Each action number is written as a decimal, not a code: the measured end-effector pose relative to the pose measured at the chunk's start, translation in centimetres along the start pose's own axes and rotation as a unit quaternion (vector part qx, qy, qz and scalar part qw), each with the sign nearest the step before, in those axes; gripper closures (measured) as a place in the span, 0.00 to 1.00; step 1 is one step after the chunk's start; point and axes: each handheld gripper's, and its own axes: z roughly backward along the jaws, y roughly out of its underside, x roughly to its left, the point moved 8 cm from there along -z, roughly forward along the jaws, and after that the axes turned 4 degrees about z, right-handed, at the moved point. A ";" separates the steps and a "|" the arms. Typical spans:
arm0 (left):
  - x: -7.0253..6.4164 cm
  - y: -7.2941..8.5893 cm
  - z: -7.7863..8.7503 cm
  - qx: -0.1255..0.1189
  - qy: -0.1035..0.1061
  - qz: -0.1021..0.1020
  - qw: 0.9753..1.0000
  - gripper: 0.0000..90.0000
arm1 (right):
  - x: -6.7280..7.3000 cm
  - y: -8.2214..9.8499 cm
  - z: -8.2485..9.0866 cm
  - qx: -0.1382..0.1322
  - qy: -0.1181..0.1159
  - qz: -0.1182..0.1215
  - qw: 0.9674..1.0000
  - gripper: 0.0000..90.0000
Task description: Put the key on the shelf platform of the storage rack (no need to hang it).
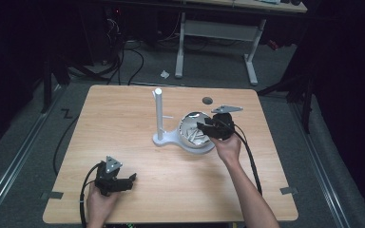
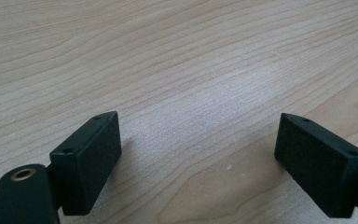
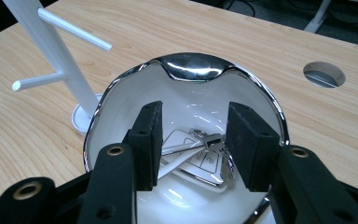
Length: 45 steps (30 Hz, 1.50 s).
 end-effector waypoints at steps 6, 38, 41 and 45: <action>0.0 0.0 0.0 0.000 0.000 0.000 1.000 0.17 | 0.2 -0.1 1.1 0.001 0.003 0.013 1.000 0.62; 0.0 0.0 0.0 0.000 0.000 0.000 1.000 0.17 | -0.9 2.3 6.4 -0.010 -0.001 -0.022 1.000 0.60; 0.0 0.0 0.0 0.000 0.000 0.000 1.000 0.17 | -1.2 2.9 7.0 -0.014 0.004 -0.025 1.000 0.60; 0.0 0.0 0.0 0.000 0.000 0.000 1.000 0.17 | -1.5 3.8 7.5 -0.007 0.007 -0.030 1.000 0.59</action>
